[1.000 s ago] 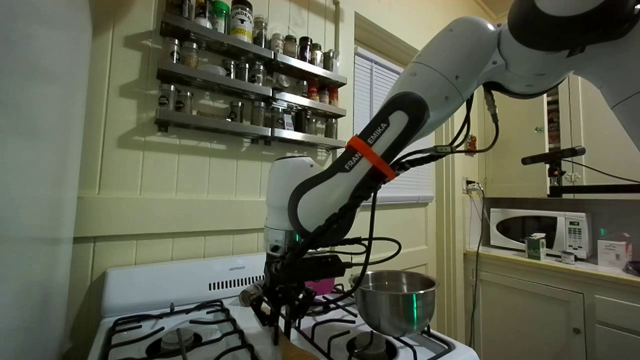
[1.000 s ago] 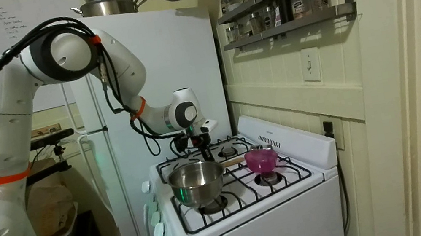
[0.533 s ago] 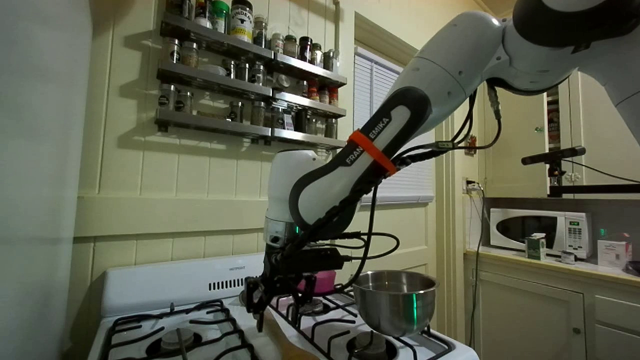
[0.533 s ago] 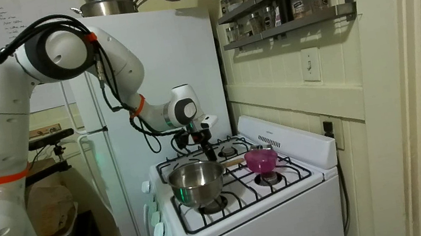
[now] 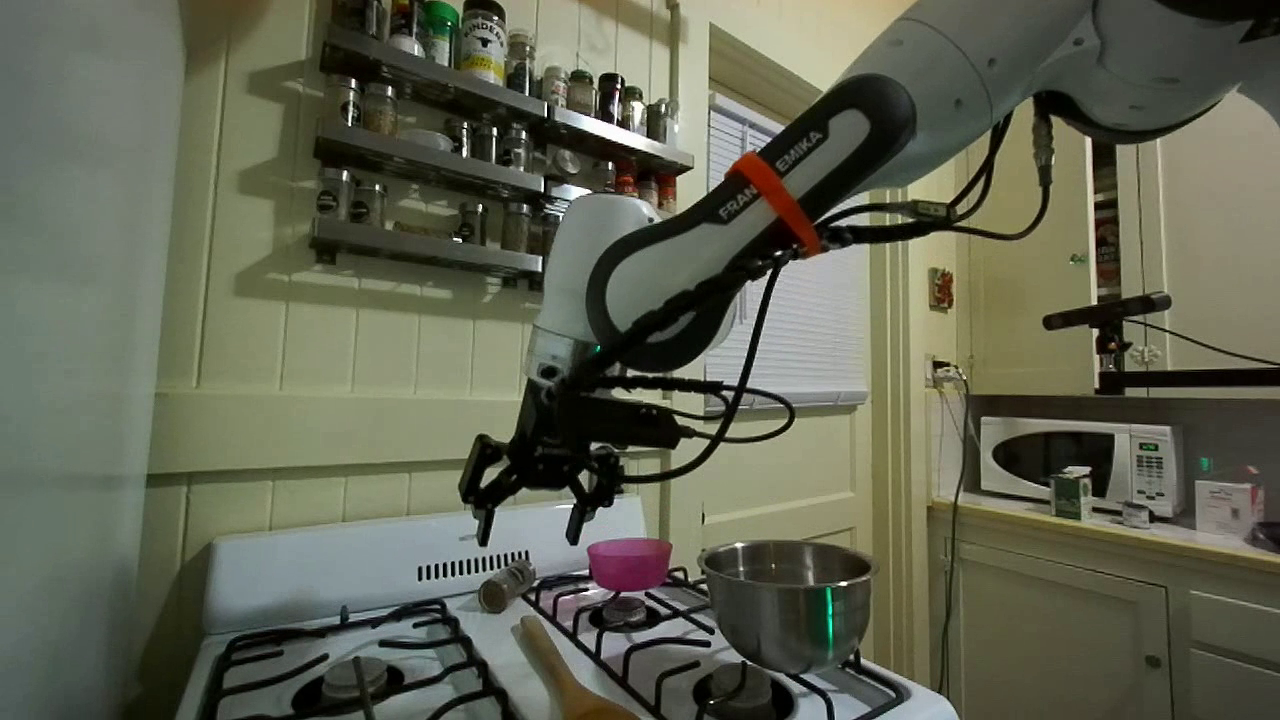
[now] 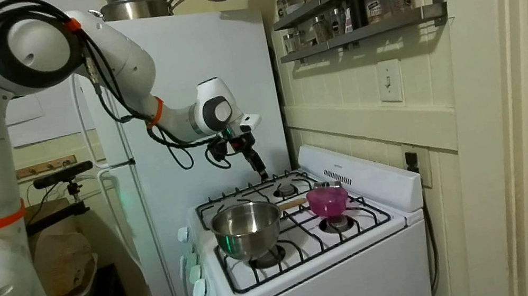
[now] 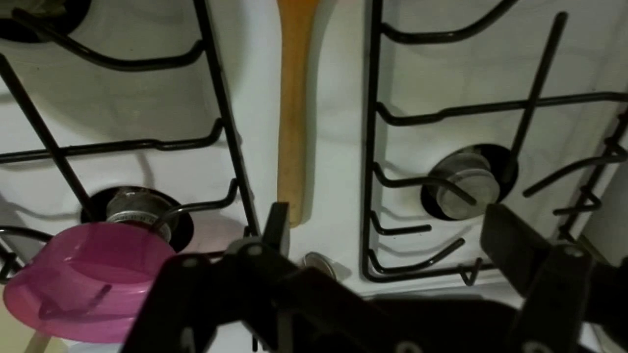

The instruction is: Pick up the wooden spatula, then move it around the inside of the bowl

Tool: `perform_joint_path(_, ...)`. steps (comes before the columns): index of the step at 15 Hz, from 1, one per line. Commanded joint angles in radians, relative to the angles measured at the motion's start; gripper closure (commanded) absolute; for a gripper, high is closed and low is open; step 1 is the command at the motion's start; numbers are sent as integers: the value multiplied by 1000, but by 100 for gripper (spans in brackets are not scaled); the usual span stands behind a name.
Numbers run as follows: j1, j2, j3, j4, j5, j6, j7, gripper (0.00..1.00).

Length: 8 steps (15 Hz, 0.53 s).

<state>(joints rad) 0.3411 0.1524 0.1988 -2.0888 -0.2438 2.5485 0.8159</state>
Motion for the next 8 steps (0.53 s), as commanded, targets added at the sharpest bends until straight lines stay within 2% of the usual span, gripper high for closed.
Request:
perform_joint_path(1,0,-160,11,-121,29,51,89,0)
perform_joint_path(3,-9,-242,21,-163,-10,-19,226,0)
perform_joint_path(8,-54,-432,77,-295,84,-164,402,0)
